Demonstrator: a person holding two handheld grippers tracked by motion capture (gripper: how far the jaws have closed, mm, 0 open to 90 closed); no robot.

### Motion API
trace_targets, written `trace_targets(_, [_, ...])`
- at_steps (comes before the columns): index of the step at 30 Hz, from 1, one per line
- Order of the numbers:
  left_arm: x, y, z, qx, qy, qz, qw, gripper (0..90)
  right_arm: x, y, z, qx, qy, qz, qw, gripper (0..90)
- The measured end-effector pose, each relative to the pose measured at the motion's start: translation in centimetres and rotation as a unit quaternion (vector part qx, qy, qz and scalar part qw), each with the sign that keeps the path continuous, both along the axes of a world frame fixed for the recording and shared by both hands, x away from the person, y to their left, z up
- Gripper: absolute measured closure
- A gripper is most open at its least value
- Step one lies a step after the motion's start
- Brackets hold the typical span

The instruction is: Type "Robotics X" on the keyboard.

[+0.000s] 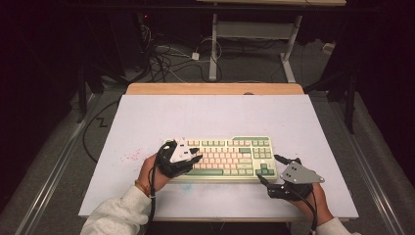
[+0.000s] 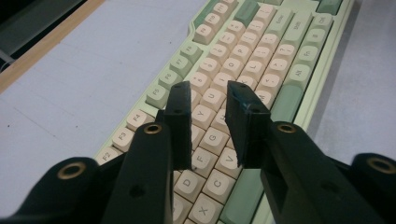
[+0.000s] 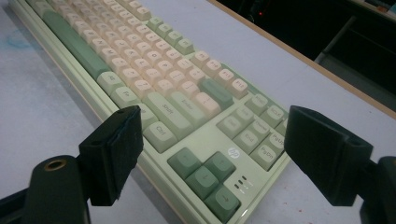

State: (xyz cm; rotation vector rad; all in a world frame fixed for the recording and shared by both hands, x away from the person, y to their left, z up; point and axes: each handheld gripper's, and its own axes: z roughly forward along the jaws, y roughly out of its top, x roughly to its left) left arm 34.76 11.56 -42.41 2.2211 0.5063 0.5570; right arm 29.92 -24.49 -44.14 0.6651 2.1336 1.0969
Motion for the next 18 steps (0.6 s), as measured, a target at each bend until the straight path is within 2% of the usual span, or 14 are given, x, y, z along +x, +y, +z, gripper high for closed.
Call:
trace_targets(2, [-0.1, 0.1, 0.0, 0.003, -0.005, -0.002, 1.0, 53.1, 0.0, 0.0, 0.0, 0.001, 0.001, -0.001, 1.0, 20.5])
trace_targets(5, [-0.3, 0.4, -0.1, -0.002, -0.014, 0.002, 0.9999, 43.9, 0.1, -0.1, 0.0, 0.002, 0.002, -0.002, 1.0, 20.7])
trace_targets(7, [-0.5, 0.5, -0.1, -0.006, -0.033, 0.02, 0.9992, 27.4, 0.1, -0.2, 0.0, 0.004, 0.004, -0.003, 1.0, 20.8])
trace_targets(10, [-0.7, 0.8, -0.1, -0.018, -0.037, 0.022, 0.9989, 25.6, 0.1, -0.2, 0.0, 0.004, 0.005, -0.004, 1.0, 20.8])
trace_targets(11, [-0.7, 0.9, -0.1, -0.019, -0.04, 0.026, 0.9987, 22.3, 0.2, -0.2, 0.0, 0.004, 0.006, -0.004, 1.0, 20.9])
trace_targets(18, [-1.2, 2.0, -0.1, -0.027, -0.052, 0.027, 0.9979, 19.0, 0.2, -0.4, 0.1, 0.009, 0.007, -0.006, 0.9999, 21.4])
